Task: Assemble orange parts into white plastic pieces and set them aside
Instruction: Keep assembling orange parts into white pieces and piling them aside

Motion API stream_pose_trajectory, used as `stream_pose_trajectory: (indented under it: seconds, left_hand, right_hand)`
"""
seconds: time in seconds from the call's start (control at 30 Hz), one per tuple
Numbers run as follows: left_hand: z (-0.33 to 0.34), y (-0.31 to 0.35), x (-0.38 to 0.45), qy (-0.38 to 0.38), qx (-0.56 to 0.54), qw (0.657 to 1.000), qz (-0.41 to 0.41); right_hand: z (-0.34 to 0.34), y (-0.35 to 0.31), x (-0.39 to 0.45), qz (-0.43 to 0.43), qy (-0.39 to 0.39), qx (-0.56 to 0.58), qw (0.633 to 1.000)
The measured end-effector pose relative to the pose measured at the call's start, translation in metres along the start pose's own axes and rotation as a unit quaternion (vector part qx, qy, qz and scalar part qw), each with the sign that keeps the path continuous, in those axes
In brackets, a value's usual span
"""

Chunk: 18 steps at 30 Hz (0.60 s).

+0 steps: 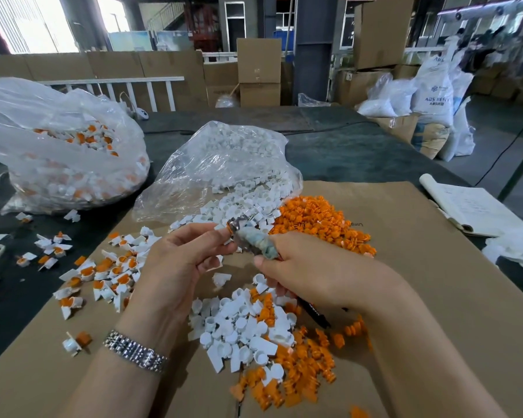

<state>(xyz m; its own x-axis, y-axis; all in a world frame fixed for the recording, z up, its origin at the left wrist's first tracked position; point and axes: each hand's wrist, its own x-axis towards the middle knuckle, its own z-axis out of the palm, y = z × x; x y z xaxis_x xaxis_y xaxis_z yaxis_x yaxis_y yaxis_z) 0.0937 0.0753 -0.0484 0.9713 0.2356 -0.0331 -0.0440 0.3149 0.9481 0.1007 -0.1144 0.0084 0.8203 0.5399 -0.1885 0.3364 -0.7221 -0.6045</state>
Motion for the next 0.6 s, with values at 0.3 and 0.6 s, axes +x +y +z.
stream_pose_trajectory:
  seconds: [0.3,0.6]
  left_hand:
    - [0.006,-0.001,-0.002,0.012,-0.012,1.000,-0.011]
    - [0.006,-0.003,-0.003,0.029,-0.017,0.999,-0.021]
  right_hand:
    - [0.015,0.004,0.006,0.003,0.048,-0.038,0.998]
    - [0.023,0.010,0.016,-0.005,0.085,-0.055,0.995]
